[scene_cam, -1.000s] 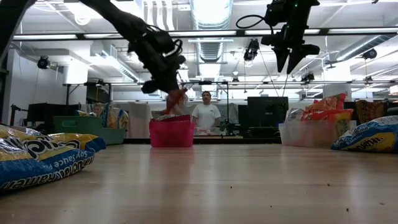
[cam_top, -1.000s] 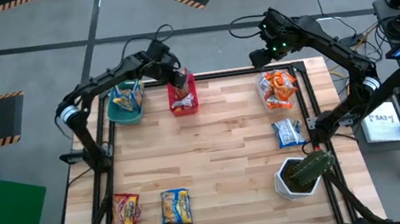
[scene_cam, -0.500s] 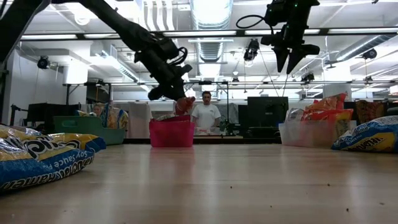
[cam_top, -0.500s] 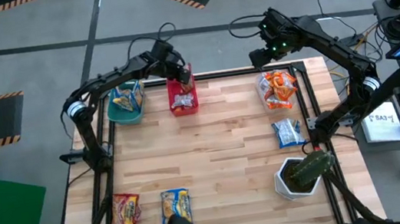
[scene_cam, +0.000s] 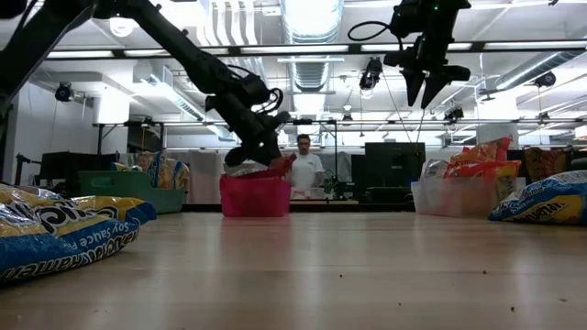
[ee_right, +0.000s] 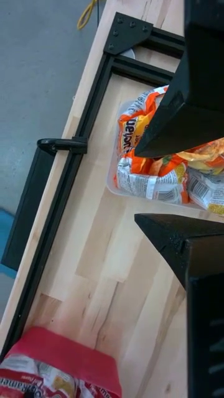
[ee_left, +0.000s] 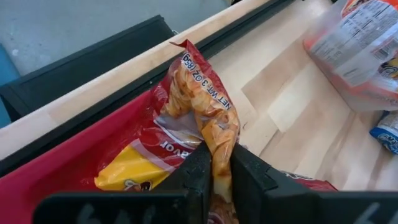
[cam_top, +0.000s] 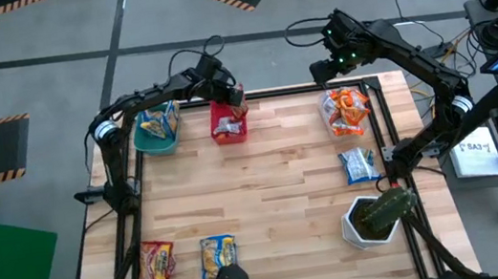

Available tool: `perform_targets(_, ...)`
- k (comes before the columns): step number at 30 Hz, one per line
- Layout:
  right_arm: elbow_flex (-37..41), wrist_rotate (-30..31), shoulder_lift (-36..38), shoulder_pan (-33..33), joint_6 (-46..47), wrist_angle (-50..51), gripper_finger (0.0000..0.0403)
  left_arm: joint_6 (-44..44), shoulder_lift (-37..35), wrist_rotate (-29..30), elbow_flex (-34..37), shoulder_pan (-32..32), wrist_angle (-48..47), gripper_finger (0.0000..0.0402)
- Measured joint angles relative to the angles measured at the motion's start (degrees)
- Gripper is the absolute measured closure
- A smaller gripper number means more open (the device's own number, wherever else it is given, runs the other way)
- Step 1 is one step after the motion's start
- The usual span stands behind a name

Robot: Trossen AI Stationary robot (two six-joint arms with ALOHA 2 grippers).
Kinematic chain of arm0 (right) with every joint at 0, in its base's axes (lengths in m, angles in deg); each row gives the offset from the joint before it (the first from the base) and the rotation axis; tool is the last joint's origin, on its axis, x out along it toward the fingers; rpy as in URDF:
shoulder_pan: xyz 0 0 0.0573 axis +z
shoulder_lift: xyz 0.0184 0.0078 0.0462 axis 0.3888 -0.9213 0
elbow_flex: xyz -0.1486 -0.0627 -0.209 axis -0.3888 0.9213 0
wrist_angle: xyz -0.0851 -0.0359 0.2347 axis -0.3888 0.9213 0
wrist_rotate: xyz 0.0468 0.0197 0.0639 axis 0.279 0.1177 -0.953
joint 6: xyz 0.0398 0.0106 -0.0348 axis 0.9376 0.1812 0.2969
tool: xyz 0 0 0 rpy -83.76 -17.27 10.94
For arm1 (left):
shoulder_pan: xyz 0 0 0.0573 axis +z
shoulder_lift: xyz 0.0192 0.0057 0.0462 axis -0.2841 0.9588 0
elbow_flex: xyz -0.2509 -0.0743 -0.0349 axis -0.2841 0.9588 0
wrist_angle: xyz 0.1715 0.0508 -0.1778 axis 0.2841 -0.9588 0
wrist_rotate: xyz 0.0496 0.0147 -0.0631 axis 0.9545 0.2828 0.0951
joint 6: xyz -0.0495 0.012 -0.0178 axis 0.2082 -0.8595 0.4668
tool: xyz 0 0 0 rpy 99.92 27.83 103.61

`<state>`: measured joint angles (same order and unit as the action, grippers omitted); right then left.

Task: Sort Maruchan noodles
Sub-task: Put the red noodle pack into the red bin

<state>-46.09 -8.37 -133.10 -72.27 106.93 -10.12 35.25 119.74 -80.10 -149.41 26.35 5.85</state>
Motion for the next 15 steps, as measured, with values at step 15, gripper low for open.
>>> perform_targets(15,0.00,0.00,0.00,0.00,-0.07,-0.01,0.0257,-4.19,0.58,-0.56,-3.26,0.11,-7.98,0.0280)
